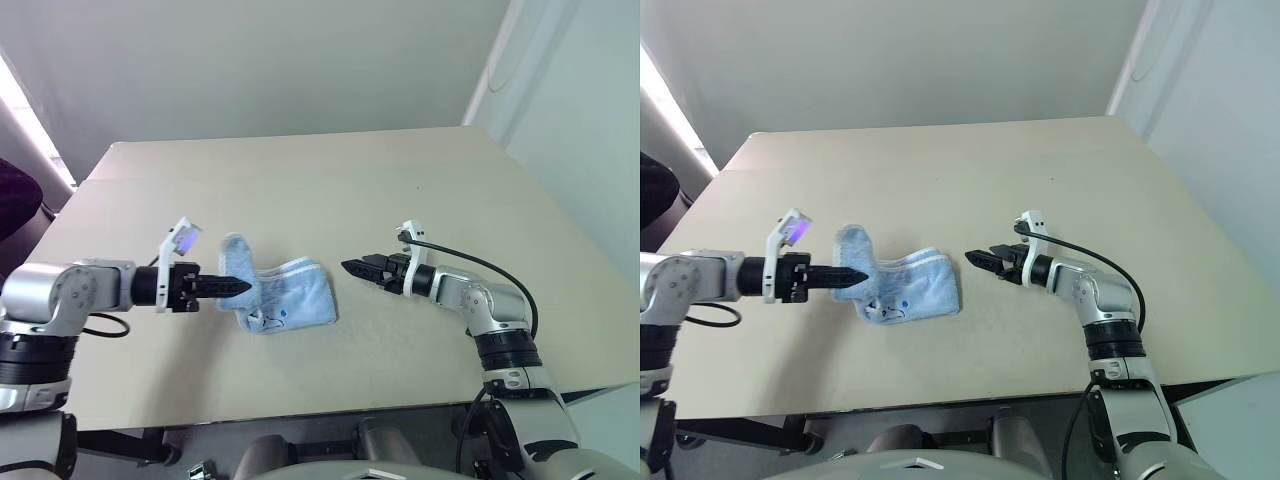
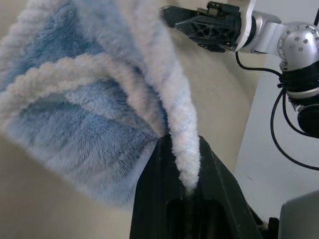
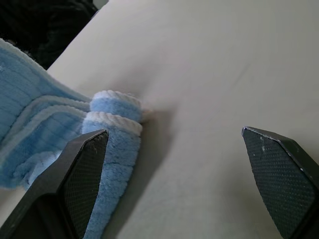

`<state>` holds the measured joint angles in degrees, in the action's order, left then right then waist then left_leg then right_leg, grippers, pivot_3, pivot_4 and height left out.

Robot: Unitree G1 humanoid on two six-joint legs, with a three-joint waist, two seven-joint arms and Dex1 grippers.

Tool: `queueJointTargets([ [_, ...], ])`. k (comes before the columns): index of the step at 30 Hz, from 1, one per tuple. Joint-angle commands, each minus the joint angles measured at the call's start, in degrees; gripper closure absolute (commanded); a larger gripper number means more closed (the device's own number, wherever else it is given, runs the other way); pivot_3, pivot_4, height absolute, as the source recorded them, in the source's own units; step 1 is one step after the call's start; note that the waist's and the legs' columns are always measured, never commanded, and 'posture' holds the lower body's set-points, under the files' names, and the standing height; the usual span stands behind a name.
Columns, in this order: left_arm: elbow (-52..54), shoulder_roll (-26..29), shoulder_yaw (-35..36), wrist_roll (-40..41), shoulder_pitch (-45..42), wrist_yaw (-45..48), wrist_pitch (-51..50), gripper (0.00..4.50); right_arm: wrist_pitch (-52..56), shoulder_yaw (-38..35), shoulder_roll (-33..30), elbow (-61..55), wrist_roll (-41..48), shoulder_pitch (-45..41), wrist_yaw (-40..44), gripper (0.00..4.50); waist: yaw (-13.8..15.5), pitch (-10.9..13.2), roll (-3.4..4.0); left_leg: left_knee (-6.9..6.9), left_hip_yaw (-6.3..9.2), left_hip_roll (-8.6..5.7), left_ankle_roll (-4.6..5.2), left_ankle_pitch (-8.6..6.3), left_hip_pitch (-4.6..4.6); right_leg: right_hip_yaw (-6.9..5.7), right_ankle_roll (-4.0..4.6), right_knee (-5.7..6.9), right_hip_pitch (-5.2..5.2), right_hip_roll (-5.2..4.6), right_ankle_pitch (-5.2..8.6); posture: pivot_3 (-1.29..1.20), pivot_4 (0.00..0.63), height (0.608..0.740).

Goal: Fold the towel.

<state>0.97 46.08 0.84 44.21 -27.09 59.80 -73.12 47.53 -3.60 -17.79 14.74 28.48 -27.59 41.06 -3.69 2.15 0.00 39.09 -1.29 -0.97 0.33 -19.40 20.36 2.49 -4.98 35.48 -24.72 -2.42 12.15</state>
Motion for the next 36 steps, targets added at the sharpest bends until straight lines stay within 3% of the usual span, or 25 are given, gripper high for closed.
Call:
queueJointTargets([
  [1,-1.4,-2.3,-3.7,-0.9,-4.2,0.2,0.3,4.42,0.0,-1.7,-0.1,-3.4,1.2,0.5,-1.2,0.0,0.0,0.0,0.0,0.0,0.0,-0.01,0.0,0.0,0.0,0.0,0.0,-0.01,0.01,0.02,0.0,0.0,0.0,0.74],
  [10,-3.7,-6.0,-10.9,-4.3,-6.8,1.7,4.0,4.42,0.6,-3.8,0.1,-7.0,1.4,4.5,-4.4,0.0,-0.2,0.0,-0.02,0.01,0.0,-0.02,0.01,0.01,-0.02,0.06,-0.03,0.03,0.01,0.2,0.02,0.0,0.0,0.74],
  [18,-4.1,-11.7,-7.4,-5.9,-5.7,-2.5,9.4,4.42,0.5,-4.0,0.1,-7.6,1.8,5.3,-5.7,0.0,0.1,0.0,-0.05,0.09,-0.01,-0.03,0.02,0.01,-0.07,0.1,-0.06,-0.01,0.11,0.24,0.04,0.0,0.0,0.74],
  [22,-2.6,-11.5,-7.1,-4.9,-4.2,-2.0,8.5,3.52,0.5,-4.0,-0.3,-7.3,2.0,5.4,-5.9,0.0,0.0,0.0,-0.05,0.08,0.0,0.02,0.02,0.01,-0.08,0.13,-0.07,0.0,0.11,0.3,0.04,0.0,0.0,0.74],
  [26,-1.1,-11.0,-5.4,-1.7,-3.4,-0.1,6.2,2.05,0.3,-3.7,-0.2,-6.4,1.7,4.9,-6.1,0.0,0.0,0.0,-0.05,0.09,-0.01,0.02,0.02,0.01,-0.1,0.15,-0.06,0.01,0.12,0.34,0.04,0.0,0.0,0.74],
  [36,0.8,-10.1,-1.3,-2.1,-2.7,0.1,13.4,2.05,-1.1,-4.0,-0.1,-3.9,1.2,3.4,-6.6,0.0,-0.1,0.0,-0.05,0.1,-0.03,0.08,0.02,0.02,-0.17,0.16,-0.05,0.01,0.15,0.42,0.04,0.0,0.0,0.74],
])
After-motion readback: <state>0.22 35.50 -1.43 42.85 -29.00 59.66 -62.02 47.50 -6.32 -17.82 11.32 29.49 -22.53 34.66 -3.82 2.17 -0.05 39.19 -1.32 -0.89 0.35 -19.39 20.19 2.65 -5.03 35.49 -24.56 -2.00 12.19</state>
